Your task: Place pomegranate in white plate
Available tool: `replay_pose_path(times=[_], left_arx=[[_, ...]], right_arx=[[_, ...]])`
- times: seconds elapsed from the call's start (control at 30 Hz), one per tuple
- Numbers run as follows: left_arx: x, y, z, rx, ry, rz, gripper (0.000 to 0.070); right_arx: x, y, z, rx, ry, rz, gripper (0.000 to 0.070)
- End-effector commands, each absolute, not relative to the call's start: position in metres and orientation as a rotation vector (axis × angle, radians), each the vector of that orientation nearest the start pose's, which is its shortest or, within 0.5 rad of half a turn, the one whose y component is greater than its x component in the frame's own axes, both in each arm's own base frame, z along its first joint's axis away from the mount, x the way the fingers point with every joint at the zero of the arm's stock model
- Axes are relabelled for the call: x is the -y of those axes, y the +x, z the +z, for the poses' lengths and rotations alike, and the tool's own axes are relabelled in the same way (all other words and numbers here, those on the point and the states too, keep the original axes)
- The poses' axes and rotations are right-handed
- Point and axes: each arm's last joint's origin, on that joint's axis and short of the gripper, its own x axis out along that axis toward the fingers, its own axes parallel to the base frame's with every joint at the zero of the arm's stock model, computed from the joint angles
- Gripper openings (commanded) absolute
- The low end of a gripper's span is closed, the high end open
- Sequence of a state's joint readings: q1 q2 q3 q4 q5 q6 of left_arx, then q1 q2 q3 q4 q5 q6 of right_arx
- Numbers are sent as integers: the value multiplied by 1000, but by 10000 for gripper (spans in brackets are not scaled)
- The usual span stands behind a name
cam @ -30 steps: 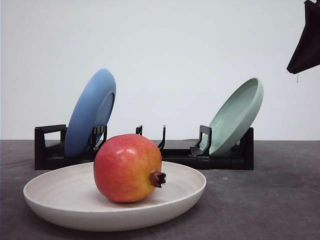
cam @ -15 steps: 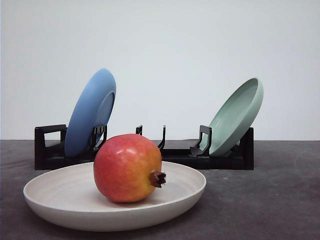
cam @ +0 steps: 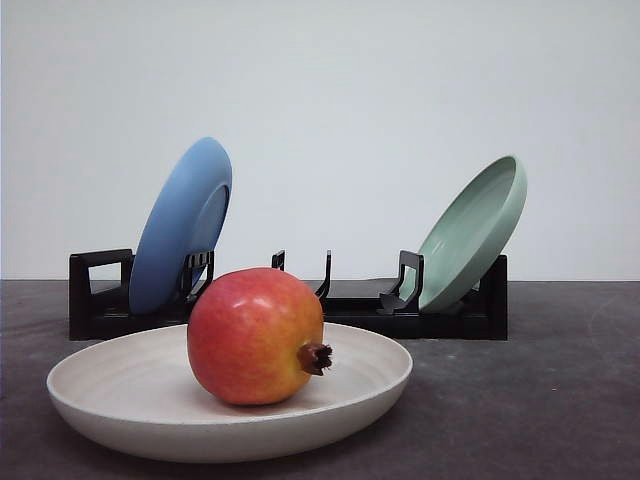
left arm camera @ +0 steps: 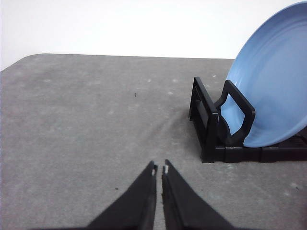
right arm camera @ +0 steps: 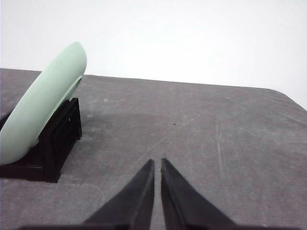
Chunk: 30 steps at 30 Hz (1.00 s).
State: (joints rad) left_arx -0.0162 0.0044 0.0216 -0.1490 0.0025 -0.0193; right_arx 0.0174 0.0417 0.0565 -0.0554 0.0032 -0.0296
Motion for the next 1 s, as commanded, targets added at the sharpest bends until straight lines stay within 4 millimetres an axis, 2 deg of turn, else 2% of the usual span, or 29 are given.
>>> replay_pose_path(times=[0.0,0.13,0.97], left_arx=[[2,96,154,-129,-15,-18,0],[2,96,154,-129,-15,-18,0],[2,96,154,-128,-15,-18,0]], right_arx=[[-1,96,172,-23,-35,11,23],[-1,97,164,-20,-27,10,23],[-1,97,165,-16,-27,9,23]])
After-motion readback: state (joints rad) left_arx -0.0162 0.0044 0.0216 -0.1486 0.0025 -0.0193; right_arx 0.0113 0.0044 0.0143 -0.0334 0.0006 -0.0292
